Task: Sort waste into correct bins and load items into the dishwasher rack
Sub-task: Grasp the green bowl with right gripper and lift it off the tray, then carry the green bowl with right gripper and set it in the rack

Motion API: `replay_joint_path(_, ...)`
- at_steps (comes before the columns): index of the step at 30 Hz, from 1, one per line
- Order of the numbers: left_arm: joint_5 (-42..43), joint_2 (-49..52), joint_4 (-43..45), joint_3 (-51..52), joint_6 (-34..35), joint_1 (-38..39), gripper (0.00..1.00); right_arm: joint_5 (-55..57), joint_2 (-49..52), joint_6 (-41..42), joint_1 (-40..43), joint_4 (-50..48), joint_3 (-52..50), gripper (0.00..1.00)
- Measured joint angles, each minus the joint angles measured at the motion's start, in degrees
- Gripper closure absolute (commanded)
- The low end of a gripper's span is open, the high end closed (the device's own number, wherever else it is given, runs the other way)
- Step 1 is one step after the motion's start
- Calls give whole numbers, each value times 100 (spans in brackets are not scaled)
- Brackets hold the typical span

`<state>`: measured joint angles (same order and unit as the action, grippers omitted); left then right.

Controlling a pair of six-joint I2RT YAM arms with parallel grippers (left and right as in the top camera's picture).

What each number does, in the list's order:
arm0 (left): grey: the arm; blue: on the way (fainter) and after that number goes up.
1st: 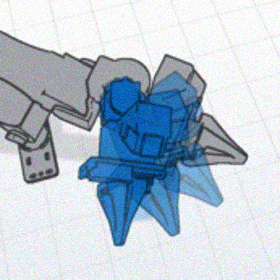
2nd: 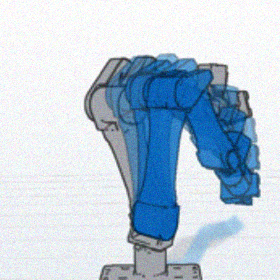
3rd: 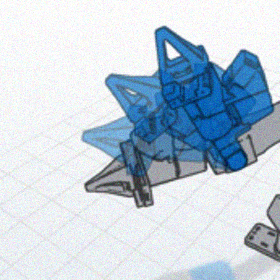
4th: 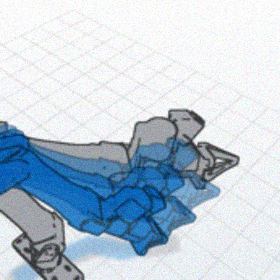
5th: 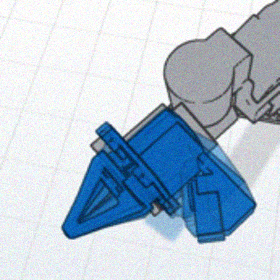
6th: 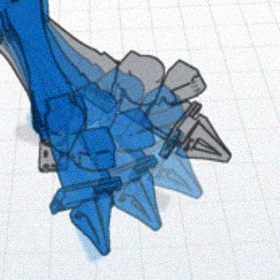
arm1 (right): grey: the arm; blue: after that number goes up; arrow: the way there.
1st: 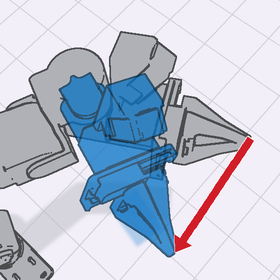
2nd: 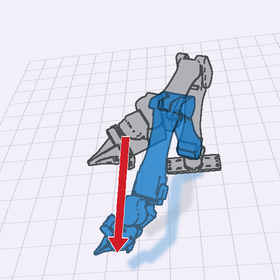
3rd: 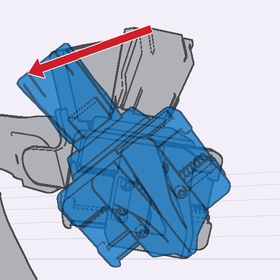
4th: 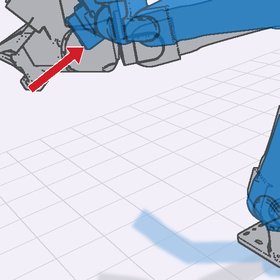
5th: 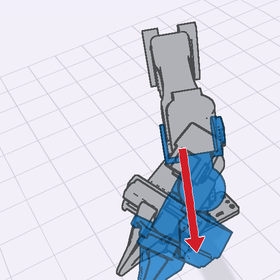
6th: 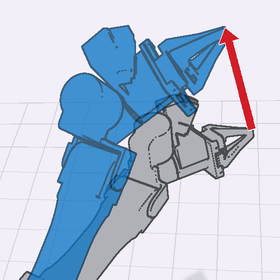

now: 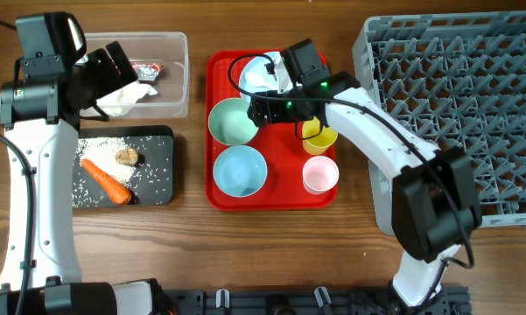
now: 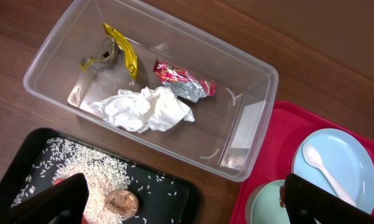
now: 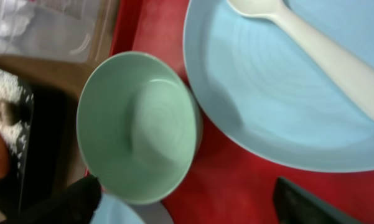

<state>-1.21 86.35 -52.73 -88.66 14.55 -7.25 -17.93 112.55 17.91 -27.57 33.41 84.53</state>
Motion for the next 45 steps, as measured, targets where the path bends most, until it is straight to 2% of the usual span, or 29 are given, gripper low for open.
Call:
replay_joint_path(4,0,0,0,0,0,0,0,262,164,428,-210,-240,0,39)
replay_joint_path(11,0,0,0,0,0,0,0,826,645,1145,-544,-330,0,61)
replay_joint_path(16,0,0,0,0,0,0,0,1012,660,1370,-540,-376,0,88)
replay_joint_path(17,0,0,0,0,0,0,0,1027,662,1425,-540,-376,0,96)
replay_joint_path(27,0,0,0,0,0,0,0,1054,662,1486,-533,-538,4,96)
replay_joint_path(31,0,0,0,0,0,0,0,1373,605,1342,-433,-116,304,96)
replay_joint_path(34,2,0,0,0,0,0,0,2225,111,1130,-188,409,693,96)
replay_joint_path(40,0,0,0,0,0,0,0,4658,-1248,645,546,535,1163,96)
replay_joint_path(42,0,0,0,0,0,0,0,5589,-1364,299,898,507,1185,96)
replay_joint_path(45,0,0,0,0,0,0,0,6371,-1193,-214,1250,376,1182,96)
